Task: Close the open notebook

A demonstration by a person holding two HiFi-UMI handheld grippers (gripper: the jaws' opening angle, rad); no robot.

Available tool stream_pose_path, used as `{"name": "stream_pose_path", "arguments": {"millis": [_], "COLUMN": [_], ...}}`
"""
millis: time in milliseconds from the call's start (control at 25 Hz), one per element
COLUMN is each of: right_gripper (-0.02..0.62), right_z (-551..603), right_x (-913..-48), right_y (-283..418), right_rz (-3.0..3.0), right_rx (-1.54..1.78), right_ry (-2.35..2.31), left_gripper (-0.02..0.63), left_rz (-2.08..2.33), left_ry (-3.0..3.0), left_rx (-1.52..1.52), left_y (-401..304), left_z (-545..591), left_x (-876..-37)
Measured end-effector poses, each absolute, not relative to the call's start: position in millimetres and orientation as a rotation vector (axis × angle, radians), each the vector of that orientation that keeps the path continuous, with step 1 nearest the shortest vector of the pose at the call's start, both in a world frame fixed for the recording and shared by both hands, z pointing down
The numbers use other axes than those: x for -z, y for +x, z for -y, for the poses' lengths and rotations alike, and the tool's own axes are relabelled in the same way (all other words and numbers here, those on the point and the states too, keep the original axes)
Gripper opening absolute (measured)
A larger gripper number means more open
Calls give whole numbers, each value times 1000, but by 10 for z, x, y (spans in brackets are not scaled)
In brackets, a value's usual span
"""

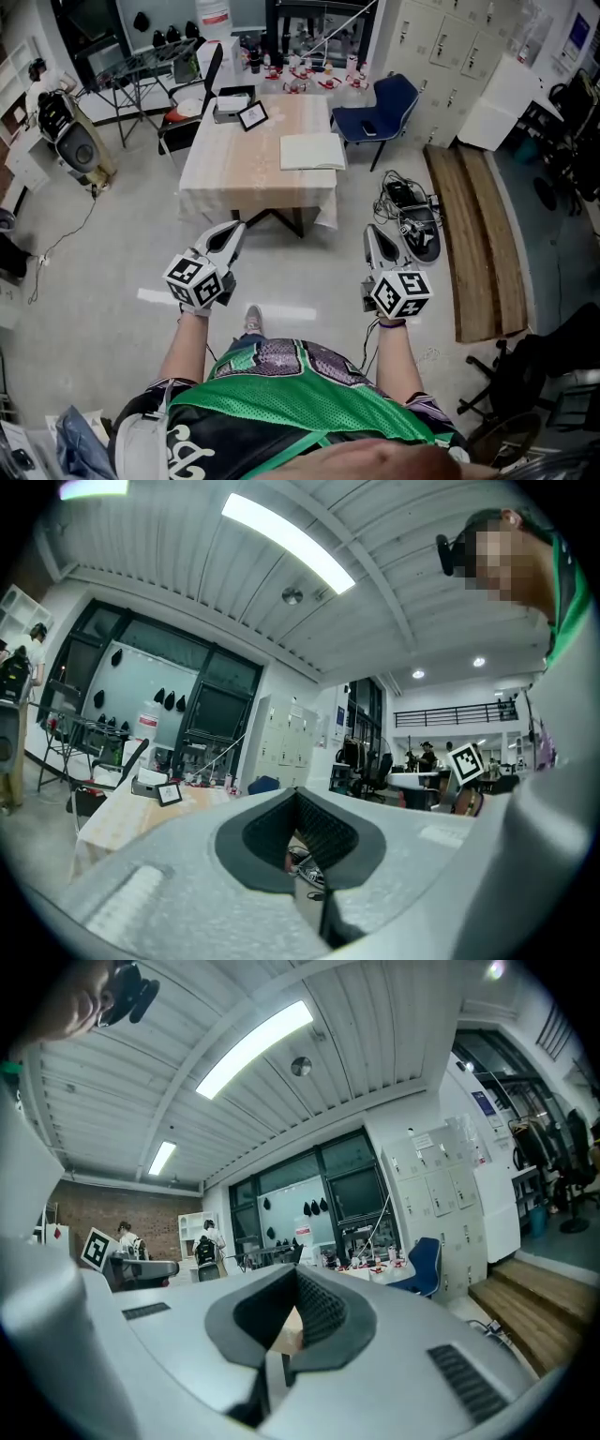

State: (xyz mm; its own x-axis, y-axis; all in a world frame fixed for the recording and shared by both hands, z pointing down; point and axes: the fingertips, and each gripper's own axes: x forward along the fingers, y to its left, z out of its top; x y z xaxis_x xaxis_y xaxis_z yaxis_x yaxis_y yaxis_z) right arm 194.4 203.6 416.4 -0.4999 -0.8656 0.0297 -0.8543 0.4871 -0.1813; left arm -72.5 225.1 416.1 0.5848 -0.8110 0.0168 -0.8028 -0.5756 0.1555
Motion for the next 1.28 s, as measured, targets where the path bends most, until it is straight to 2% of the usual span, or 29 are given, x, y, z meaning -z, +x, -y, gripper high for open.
{"name": "stream_pose_path", "arguments": {"millis": [480,840,1280], "right_gripper": [-2,-2,-2], "right_z": [-1797,-973,88], "right_x": [-4241,-4245,-4099], "right_y": [1819,1460,698], "right_rz": [-2691,-2714,-2726], "right_rx": [285,339,333], "right_ry": [-1489,-1501,-1537], "left_gripper": [13,14,14], "left_rz": [1361,1343,1324], "left_ry": [2668,2683,2727], "left_rx": [67,85,75], "left_y": [-783,-1149,-1842], "left_z": [-2021,-1127,-5], "left_x": [-4167,-4192,-4109]}}
